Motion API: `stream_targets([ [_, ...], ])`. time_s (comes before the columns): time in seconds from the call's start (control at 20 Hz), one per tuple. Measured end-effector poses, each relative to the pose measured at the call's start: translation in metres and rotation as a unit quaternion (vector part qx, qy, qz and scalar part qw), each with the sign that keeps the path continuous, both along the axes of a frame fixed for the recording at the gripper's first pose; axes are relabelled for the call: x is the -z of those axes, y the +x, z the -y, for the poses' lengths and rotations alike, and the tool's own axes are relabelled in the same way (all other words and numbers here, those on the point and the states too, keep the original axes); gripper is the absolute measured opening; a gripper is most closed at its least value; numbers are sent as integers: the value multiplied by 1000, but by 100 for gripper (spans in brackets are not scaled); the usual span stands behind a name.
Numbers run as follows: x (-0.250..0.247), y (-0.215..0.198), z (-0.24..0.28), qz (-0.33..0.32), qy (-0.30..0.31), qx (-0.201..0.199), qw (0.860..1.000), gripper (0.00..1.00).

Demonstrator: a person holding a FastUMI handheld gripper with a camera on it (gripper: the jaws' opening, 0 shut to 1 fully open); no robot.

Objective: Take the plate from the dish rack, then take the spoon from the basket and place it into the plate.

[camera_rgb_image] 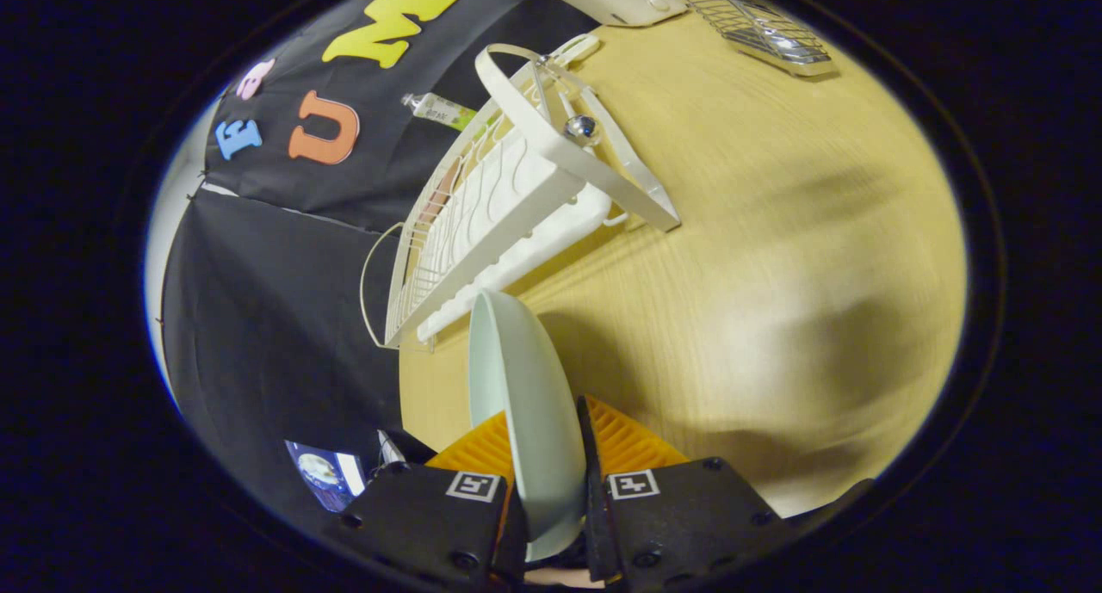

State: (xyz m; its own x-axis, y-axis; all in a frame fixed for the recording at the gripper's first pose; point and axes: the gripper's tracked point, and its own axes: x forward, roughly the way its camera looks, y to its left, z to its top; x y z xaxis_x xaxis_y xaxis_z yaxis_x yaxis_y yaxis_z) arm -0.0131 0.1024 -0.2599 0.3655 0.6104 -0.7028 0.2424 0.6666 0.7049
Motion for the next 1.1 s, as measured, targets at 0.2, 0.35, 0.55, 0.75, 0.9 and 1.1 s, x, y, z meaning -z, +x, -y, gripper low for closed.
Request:
stream_targets([
  [0.2,1,4,11,-16,-1,9,1000,36],
  [0.35,3,7,22,-24,-13,15,1000,44],
  [0.55,-1,11,34,-13,-35,20,999,53],
  [0.75,-3,15,50,2,-66,27,997,58],
  [0.9,-11,15,56,24,-76,18,997,59],
  [1.1,-29,18,90,113,-186,9,976,63],
])
